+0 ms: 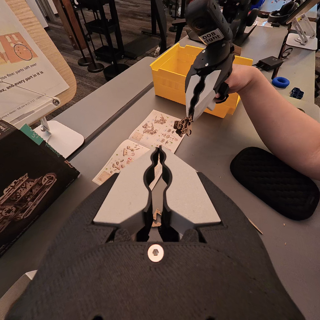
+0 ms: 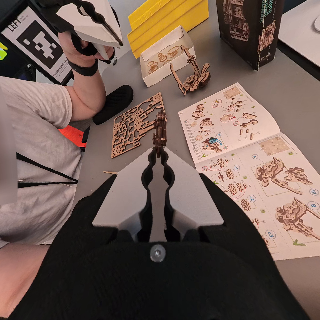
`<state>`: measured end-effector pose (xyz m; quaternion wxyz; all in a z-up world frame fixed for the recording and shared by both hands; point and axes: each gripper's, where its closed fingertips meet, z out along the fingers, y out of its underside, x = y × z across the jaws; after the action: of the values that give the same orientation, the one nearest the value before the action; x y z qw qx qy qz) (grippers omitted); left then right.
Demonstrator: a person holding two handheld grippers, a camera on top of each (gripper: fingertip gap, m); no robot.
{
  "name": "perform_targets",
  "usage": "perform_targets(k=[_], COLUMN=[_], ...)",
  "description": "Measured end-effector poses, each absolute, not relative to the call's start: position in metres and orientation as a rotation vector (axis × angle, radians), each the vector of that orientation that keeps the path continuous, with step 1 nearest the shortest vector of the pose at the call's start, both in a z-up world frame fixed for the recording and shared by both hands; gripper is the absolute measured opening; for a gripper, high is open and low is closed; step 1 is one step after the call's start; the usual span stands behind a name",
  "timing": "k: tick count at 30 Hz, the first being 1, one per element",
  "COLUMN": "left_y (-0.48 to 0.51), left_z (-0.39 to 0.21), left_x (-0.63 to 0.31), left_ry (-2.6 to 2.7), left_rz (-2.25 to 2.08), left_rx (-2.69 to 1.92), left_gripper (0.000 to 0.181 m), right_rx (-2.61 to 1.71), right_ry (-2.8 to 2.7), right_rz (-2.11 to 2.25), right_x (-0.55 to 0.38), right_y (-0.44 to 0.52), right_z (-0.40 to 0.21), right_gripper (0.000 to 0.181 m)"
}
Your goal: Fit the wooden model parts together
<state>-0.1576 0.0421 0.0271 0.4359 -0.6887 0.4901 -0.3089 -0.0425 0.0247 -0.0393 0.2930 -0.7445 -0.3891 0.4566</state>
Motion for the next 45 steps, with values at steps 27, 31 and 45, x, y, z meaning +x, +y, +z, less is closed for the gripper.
perform_targets(k=[27,31,45], left_y=[0.037,0.034,0.026], left_z=[0.031,0.038,-0.006], left_x=[-0.156,-0.158,-0.142], left_ry=[1.235,1.231,1.351], left_rz=[-0.788,-0.794,-0.804], left_rx=[-1.689,-1.673,-1.773], left_gripper=[0.000,0.000,0.000], right_rx=[-1.802,-1.773,-1.838], right_ry=[-1.117,-1.135,-0.840], right_rz=[1.232,1.223,0.860], right_x=[-0.068,-0.072,-0.013], right_y=[0.023,0.021,0.062], right_z=[-0.016,-0.012,0.005], right_gripper=[0.003,0.003,0.003])
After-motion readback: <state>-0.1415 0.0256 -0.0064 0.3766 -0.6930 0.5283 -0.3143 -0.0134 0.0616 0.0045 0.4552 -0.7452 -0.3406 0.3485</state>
